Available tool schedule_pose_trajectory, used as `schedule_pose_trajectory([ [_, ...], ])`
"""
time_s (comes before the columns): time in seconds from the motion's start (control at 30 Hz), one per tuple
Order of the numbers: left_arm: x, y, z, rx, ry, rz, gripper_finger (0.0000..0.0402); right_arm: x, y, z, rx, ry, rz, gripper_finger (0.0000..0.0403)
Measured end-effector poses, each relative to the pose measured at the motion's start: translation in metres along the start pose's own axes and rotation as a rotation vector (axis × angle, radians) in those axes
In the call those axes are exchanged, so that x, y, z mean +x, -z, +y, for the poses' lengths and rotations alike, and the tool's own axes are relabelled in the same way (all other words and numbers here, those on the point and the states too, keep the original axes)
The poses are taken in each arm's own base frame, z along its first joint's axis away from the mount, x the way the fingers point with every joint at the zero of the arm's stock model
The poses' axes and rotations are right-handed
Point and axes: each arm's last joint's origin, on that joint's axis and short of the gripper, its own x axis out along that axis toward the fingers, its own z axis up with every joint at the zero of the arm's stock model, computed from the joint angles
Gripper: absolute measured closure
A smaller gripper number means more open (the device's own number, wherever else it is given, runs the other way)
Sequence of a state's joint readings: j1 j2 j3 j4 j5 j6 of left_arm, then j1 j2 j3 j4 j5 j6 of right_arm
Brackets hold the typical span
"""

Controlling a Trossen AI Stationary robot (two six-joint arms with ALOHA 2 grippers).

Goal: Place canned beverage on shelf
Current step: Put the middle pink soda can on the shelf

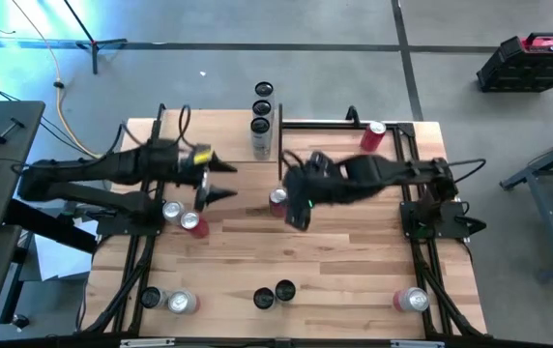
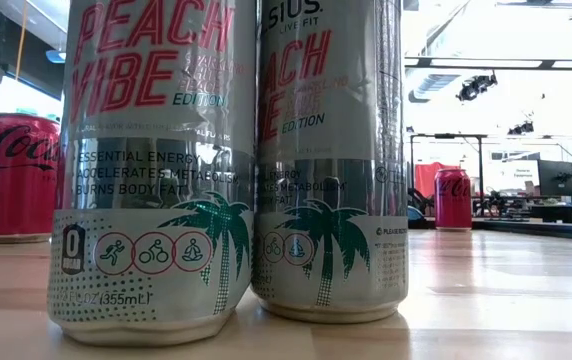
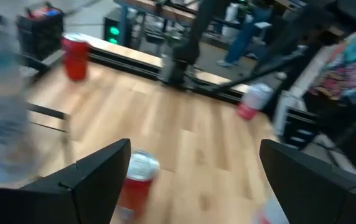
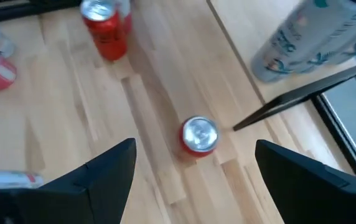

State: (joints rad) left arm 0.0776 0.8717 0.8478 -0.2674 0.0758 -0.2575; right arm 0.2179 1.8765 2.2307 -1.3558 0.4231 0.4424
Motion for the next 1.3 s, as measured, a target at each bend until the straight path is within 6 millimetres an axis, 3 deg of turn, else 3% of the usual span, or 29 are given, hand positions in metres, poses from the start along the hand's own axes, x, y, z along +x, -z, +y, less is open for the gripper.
schedule_pose_trajectory([
  [0.33,-0.010,0.004,-0.068,-0.050,0.035,-0.090,0.0053,-0.031,0.034,0.067,-0.013,-0.131,-0.028,0.0089],
  [0.6,-0.011,0.025,-0.120,-0.120,0.080,-0.049,0.0053,-0.043,0.076,0.134,-0.068,-0.234,-0.019,0.0089],
  [0.77,-0.009,0.041,-0.143,-0.116,0.088,-0.026,0.0053,-0.028,0.092,0.167,-0.058,-0.252,-0.008,0.0088],
  [0.9,-0.005,0.052,-0.154,-0.113,0.092,0.003,0.0053,-0.009,0.096,0.182,-0.014,-0.262,0.018,0.0077],
  [1.1,0.003,0.074,-0.171,-0.073,0.115,0.075,0.0053,0.020,0.079,0.194,-0.181,-0.335,-0.076,0.0046],
  [1.3,0.019,0.102,-0.189,-0.004,0.118,0.132,0.0053,0.039,0.072,0.185,-0.182,-0.388,0.026,0.0041],
])
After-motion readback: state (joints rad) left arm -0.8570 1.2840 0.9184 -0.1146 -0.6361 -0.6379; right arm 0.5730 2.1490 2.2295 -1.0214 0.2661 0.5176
